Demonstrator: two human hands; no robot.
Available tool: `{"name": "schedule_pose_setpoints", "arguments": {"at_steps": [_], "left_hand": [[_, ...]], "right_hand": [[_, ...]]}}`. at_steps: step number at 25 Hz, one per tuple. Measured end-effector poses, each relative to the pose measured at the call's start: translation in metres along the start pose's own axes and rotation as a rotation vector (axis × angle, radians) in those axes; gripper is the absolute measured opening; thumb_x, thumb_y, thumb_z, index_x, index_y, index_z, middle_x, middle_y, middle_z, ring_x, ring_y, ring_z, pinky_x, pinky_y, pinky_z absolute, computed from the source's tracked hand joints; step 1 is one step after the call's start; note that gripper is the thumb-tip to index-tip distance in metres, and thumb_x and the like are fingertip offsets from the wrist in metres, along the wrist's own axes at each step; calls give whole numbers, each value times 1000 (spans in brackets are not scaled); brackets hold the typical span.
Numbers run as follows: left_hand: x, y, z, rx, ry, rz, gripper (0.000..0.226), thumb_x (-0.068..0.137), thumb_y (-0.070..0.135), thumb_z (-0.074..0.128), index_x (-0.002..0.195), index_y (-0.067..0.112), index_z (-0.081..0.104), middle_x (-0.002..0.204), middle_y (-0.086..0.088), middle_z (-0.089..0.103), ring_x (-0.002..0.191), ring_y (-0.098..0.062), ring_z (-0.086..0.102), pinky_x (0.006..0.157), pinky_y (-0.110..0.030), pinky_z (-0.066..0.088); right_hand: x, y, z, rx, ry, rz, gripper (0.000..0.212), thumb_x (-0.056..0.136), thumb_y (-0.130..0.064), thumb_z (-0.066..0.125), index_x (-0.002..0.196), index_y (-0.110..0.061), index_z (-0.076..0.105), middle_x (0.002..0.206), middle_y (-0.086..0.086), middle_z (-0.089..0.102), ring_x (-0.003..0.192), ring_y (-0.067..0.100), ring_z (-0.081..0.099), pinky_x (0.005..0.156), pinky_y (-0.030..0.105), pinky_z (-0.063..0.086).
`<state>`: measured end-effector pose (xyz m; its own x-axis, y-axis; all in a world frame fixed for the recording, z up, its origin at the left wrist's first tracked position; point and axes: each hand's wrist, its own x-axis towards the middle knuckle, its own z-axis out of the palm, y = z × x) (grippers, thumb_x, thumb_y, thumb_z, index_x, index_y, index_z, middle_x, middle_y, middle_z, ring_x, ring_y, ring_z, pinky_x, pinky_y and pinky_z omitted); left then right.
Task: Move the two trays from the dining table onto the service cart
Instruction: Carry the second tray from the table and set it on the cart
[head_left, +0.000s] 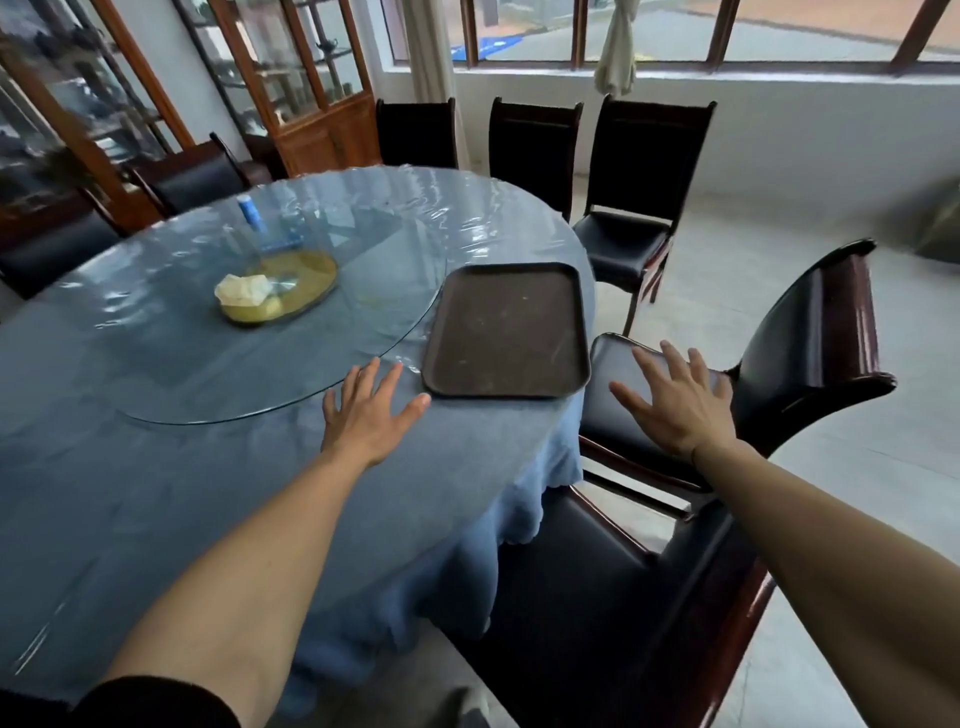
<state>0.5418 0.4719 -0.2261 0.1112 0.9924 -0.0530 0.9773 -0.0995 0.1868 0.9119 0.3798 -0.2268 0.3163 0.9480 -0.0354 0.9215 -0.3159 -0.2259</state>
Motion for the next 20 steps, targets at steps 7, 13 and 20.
{"name": "schedule_pose_setpoints", "arguments": {"at_steps": [7,13,20], "left_hand": [[97,-1,25,-58,-71,35,78,89,76,30,155,36,22,166,3,9,152,-19,2,119,-52,8],[202,-25,53,-98,-174,58,76,92,72,34,156,33,22,166,0,11,152,-22,6,118,-49,14],[314,-38,94,-286,-265,27,77,92,68,41,155,28,26,163,-6,22,149,-26,19,118,-43,19]], "right_hand": [[53,-8,26,-17,-51,125,77,90,-76,19,156,-38,16,167,2,9,153,29,2,117,63,11],[124,-46,57,5,-115,232,77,90,-76,22,156,-36,18,167,2,12,152,28,8,117,62,14],[231,-66,94,67,-166,302,79,89,-76,27,154,-31,26,163,5,23,149,29,20,113,61,26]]}}
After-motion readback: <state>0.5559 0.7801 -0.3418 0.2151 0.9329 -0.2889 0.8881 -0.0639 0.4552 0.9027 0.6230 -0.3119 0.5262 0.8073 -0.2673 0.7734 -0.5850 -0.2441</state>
